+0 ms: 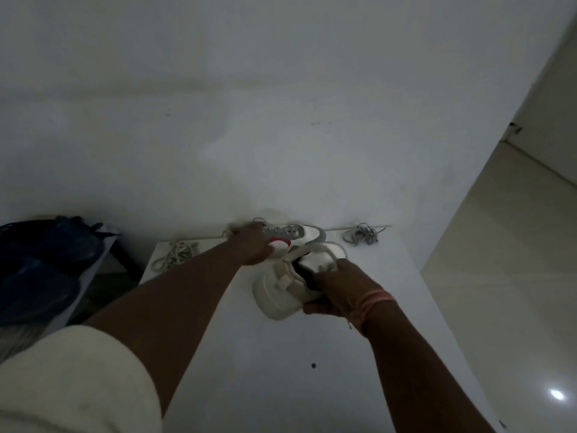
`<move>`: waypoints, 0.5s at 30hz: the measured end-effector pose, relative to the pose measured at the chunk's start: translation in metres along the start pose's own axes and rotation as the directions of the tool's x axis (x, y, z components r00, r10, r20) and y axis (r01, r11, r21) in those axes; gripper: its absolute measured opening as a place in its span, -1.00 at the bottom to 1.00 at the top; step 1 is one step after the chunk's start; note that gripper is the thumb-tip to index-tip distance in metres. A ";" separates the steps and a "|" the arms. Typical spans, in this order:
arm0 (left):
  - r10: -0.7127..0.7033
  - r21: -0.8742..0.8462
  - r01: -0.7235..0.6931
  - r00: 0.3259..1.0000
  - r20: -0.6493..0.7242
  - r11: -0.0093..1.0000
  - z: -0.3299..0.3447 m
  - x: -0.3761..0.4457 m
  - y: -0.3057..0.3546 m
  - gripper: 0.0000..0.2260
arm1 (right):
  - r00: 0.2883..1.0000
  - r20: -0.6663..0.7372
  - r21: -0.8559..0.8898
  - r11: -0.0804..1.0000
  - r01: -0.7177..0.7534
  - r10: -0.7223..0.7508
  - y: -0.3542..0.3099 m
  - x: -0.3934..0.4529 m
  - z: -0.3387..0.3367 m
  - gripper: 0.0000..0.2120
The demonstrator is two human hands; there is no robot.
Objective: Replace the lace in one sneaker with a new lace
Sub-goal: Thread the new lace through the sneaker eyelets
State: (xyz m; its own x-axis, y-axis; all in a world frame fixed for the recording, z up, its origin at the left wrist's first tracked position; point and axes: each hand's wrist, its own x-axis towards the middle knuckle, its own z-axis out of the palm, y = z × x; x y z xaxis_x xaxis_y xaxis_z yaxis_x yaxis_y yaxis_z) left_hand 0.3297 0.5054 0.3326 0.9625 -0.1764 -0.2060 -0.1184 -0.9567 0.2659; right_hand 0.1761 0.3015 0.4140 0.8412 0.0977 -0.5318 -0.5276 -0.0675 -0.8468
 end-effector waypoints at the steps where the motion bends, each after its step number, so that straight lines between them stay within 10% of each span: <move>1: 0.000 0.004 0.000 1.000 -0.001 1.000 0.008 0.002 -0.005 -0.29 | 0.998 -0.045 0.039 0.999 0.033 -0.031 0.000 0.006 -0.004 -0.94; 8: 0.050 0.071 -0.030 0.953 -0.299 0.997 0.039 -0.070 0.004 -0.71 | 0.955 -0.268 0.405 0.885 0.230 -0.126 0.004 0.040 -0.006 -0.81; 15: 0.146 0.129 -0.120 0.964 -0.221 0.984 0.065 -0.174 0.010 -0.46 | 0.965 -0.248 0.444 0.875 0.191 -0.085 -0.012 0.076 0.032 -0.69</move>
State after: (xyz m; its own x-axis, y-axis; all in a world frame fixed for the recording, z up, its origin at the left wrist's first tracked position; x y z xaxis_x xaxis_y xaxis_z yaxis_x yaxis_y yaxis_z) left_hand 0.1452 0.5118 0.3103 0.9648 -0.2586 0.0481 -0.2630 -0.9505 0.1654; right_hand 0.2427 0.3412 0.3836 0.8859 -0.1467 -0.4401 -0.3535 0.4007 -0.8453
